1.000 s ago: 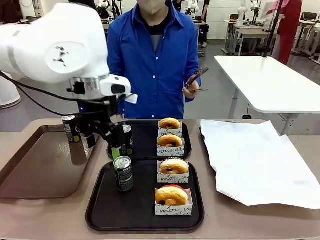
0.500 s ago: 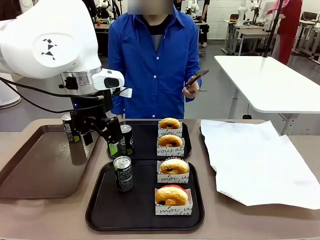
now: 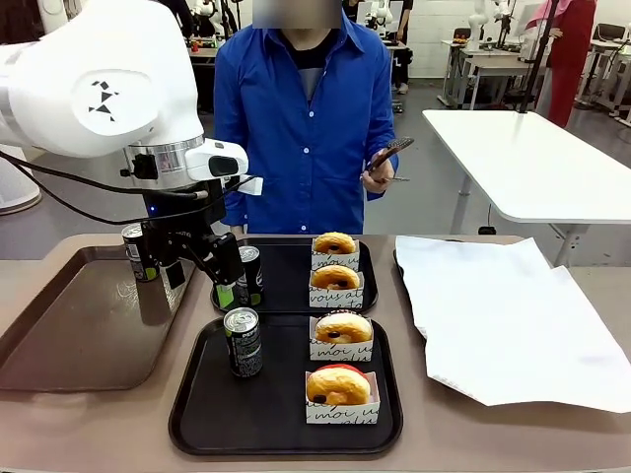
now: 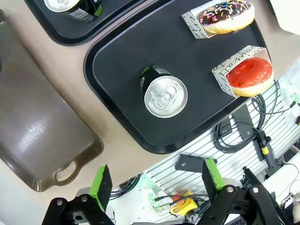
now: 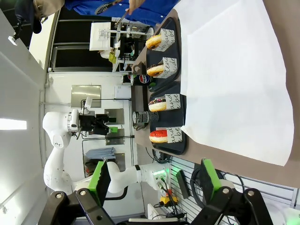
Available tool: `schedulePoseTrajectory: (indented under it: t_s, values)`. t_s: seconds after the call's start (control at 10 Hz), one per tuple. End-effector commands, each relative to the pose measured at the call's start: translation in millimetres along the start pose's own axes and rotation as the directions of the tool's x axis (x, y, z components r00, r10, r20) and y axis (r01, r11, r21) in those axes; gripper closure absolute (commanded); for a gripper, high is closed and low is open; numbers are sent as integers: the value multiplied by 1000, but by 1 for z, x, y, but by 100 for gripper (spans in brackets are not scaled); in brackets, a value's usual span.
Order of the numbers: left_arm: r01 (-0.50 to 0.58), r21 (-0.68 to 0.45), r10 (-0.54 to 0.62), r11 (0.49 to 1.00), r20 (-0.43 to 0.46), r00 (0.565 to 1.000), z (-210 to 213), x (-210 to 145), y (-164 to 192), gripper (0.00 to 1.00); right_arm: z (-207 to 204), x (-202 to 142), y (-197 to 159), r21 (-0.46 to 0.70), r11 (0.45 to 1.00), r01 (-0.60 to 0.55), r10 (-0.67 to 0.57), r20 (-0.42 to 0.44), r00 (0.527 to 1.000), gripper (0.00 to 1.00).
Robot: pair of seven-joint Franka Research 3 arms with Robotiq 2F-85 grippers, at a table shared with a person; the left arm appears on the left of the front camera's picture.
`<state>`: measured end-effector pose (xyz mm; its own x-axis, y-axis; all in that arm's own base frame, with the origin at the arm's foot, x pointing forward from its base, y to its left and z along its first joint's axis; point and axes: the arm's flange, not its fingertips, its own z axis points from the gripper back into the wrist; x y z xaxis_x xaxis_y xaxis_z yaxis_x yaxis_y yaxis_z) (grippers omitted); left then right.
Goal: Set up donuts and drinks on trays.
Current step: Pick up one Pepsi coke from the Handle tray and place it on the Flat Tray without a Pepsi coke.
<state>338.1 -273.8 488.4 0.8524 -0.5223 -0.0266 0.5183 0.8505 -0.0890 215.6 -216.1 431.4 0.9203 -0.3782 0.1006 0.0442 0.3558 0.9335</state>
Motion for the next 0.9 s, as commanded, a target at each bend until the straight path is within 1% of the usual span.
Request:
schedulePoseTrajectory:
  t_s: [0.0, 0.1, 0.2, 0.4, 0.6, 0.7, 0.8]
  values:
    - [-61, -33, 64, 998, 75, 995, 16, -5, 29, 0, 1, -1, 0, 17, 1000, -7, 7, -1, 1000, 0]
    - [-105, -57, 111, 993, 109, 988, 35, -4, 69, 0, 1, -1, 0, 17, 1000, -7, 7, -1, 1000, 0]
    - [-138, -65, 143, 988, 82, 986, 41, -9, 106, 0, 1, -1, 0, 17, 1000, -7, 7, -1, 1000, 0]
    - [-248, -45, 251, 968, 70, 965, 31, -48, 172, 0, 1, -1, 0, 17, 1000, -7, 7, -1, 1000, 0]
    - [-296, -151, 309, 943, 70, 948, 25, -90, 230, 0, 1, -1, 0, 17, 1000, -7, 7, -1, 1000, 0]
    - [-274, -337, 321, 901, 92, 942, 29, -116, 252, 0, 1, -1, 0, 17, 1000, -7, 7, -1, 1000, 0]
    - [-185, -566, 336, 803, 176, 925, 30, -145, 273, 0, 1, -1, 0, 17, 1000, -7, 7, -1, 1000, 0]
